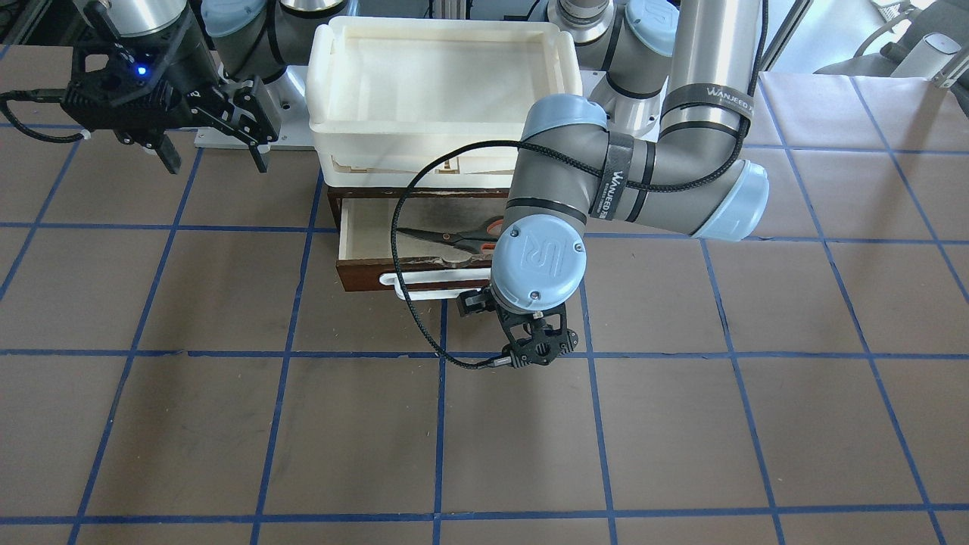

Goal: Put scissors in drawer and close it
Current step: 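Push the drawer closed toward the robot's far side with the left gripper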

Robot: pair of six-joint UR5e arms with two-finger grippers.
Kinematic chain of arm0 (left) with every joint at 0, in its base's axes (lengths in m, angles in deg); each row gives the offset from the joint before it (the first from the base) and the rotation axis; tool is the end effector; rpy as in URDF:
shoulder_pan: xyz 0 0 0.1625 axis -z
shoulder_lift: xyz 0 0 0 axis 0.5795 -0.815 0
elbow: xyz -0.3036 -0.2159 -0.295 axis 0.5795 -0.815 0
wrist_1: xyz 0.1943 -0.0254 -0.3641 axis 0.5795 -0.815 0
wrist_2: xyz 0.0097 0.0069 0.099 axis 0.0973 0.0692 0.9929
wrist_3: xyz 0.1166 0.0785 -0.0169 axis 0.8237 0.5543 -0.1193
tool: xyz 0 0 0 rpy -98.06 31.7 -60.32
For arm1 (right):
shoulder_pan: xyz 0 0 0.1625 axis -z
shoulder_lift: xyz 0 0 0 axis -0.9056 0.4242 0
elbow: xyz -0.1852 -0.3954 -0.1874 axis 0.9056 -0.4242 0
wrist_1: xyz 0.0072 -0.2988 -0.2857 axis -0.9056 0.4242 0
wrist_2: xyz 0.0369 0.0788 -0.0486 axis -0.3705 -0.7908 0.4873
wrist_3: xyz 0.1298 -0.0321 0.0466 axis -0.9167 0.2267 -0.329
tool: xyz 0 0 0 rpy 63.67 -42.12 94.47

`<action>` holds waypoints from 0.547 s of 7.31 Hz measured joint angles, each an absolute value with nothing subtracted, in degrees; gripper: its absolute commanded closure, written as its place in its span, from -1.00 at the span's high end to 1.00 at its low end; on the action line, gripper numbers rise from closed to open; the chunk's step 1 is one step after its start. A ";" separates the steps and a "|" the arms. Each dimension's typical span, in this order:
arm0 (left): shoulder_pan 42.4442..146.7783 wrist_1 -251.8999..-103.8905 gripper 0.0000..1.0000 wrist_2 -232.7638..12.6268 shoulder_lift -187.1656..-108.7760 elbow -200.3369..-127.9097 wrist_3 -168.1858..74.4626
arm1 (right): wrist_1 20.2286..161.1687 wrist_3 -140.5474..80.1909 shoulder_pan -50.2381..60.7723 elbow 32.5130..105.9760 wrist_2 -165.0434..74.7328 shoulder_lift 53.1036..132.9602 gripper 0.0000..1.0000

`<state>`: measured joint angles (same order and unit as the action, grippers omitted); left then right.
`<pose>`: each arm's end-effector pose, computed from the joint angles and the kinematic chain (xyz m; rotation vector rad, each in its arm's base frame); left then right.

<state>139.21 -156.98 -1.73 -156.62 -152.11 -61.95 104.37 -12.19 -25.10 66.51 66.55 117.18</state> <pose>-0.2889 -0.5846 0.2966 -0.4333 2.9589 0.5848 0.1365 -0.4676 0.5285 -0.0420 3.1172 -0.1149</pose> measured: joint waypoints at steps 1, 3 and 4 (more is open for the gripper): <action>139.24 -157.71 1.00 -1.72 -156.39 -152.42 -61.94 | 104.36 -12.19 -25.10 66.51 66.55 117.18 1.00; 139.61 -158.62 1.00 -1.81 -156.34 -153.05 -61.93 | 104.27 -12.16 -25.10 66.51 66.55 117.18 1.00; 140.26 -159.01 1.00 -1.77 -156.30 -153.45 -61.93 | 104.19 -12.10 -25.10 66.51 66.55 117.18 1.00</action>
<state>140.26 -159.01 -1.77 -156.30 -153.45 -61.93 104.19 -12.10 -25.10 66.51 66.55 117.18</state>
